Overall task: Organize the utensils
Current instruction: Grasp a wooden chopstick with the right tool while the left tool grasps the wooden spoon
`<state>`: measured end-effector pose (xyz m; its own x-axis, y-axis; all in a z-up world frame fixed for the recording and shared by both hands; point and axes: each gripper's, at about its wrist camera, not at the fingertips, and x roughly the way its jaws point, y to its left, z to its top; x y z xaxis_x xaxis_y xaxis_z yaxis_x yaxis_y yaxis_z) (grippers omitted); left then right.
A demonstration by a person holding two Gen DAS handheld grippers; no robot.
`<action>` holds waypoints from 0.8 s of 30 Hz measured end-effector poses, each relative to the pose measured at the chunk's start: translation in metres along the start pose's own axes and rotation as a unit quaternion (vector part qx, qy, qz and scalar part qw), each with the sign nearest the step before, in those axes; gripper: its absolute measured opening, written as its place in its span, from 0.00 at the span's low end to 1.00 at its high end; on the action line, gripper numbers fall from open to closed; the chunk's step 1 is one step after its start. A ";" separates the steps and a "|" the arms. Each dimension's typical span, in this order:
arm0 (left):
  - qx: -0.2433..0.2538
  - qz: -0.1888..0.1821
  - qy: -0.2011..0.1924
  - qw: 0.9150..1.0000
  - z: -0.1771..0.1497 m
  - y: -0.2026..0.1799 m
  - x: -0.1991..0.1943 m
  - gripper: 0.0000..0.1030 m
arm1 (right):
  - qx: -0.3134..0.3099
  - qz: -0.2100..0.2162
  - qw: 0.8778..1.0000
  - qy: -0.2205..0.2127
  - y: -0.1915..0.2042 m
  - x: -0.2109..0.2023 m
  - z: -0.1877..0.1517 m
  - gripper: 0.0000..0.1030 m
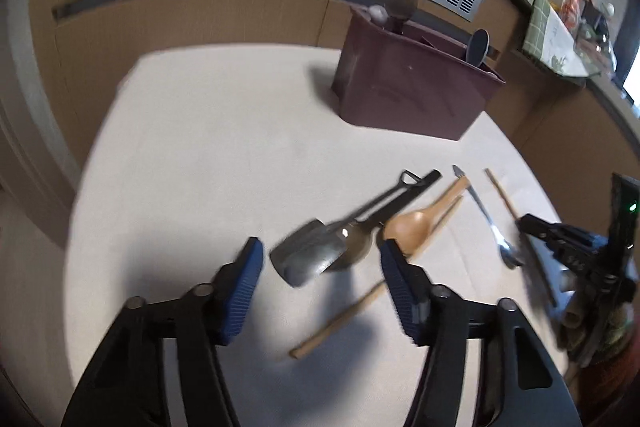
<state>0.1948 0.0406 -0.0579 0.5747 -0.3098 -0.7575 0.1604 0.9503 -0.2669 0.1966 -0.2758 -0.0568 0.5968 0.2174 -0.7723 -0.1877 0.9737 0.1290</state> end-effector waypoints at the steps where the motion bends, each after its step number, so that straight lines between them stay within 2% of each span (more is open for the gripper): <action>1: 0.002 -0.017 0.007 1.000 0.000 -0.004 0.002 0.50 | -0.002 -0.001 1.000 -0.001 0.001 0.000 0.000 0.06; 2: 0.014 -0.032 0.011 0.999 0.001 -0.012 0.004 0.49 | -0.004 -0.001 1.000 -0.001 0.001 -0.001 0.000 0.06; 5: 0.091 -0.060 0.020 0.994 0.009 -0.050 0.016 0.48 | -0.006 -0.003 1.000 0.005 0.003 0.002 0.001 0.06; 9: 0.151 -0.059 0.048 0.986 0.022 -0.084 0.046 0.45 | -0.007 -0.008 1.000 0.005 0.004 0.002 0.001 0.06; 12: 0.151 -0.042 0.060 0.986 0.027 -0.085 0.056 0.45 | -0.002 -0.009 1.000 0.003 0.002 0.000 -0.001 0.06; 16: 0.141 -0.020 0.060 0.988 0.019 -0.074 0.051 0.45 | 0.010 0.003 1.000 0.003 -0.004 0.002 -0.001 0.07; 24: 0.111 0.000 0.063 0.992 0.014 -0.050 0.044 0.45 | 0.014 0.004 1.000 0.002 -0.004 0.003 -0.002 0.09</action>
<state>0.2232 -0.0198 -0.0695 0.4721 -0.2979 -0.8297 0.3403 0.9298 -0.1402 0.1977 -0.2792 -0.0604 0.5918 0.2252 -0.7740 -0.1705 0.9734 0.1529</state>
